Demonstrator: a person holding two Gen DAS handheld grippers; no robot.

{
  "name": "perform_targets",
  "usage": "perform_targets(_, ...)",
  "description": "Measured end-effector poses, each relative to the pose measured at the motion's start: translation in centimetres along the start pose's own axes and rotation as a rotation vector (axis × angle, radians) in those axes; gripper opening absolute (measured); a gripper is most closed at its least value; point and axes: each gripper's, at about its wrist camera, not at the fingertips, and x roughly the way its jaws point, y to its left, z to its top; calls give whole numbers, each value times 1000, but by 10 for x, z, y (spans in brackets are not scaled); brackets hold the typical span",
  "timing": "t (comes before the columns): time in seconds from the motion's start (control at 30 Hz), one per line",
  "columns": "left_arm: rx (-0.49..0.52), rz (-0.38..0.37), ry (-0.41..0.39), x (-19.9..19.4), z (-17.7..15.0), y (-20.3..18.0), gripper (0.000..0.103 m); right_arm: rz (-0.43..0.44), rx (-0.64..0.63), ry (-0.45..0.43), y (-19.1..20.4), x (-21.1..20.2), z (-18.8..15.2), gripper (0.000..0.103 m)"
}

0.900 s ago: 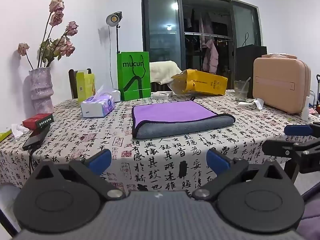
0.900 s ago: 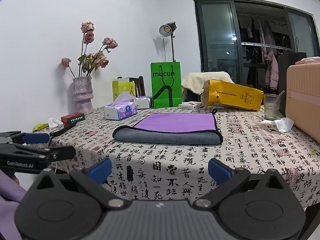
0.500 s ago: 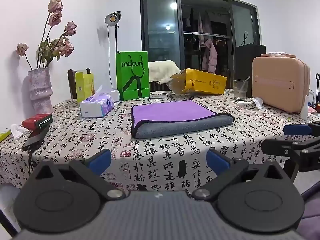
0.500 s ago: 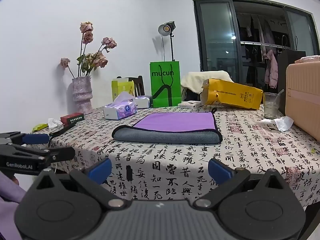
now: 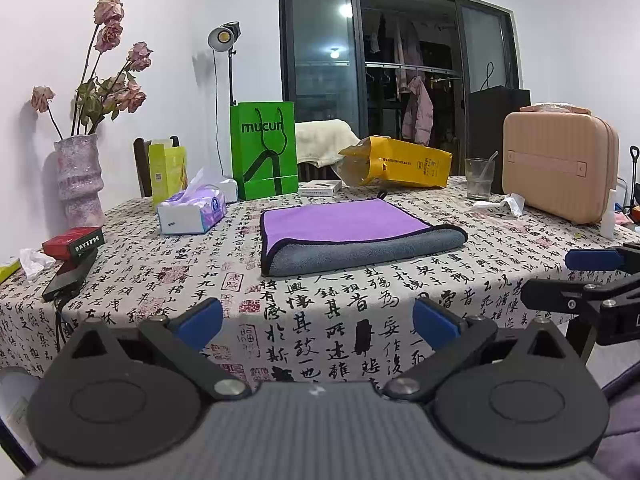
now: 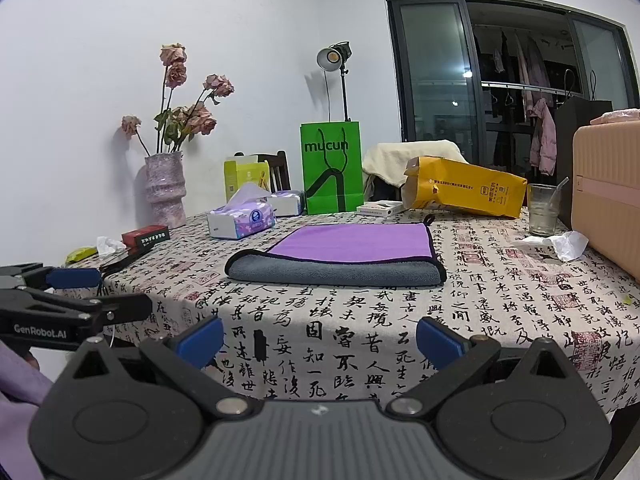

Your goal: Fold towel

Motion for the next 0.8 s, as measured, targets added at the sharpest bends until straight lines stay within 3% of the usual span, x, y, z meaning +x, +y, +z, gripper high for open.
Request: perform_targets(0.8,5,-4,3,2,0,-3,103,-1,4,0,-3,2,-3,103)
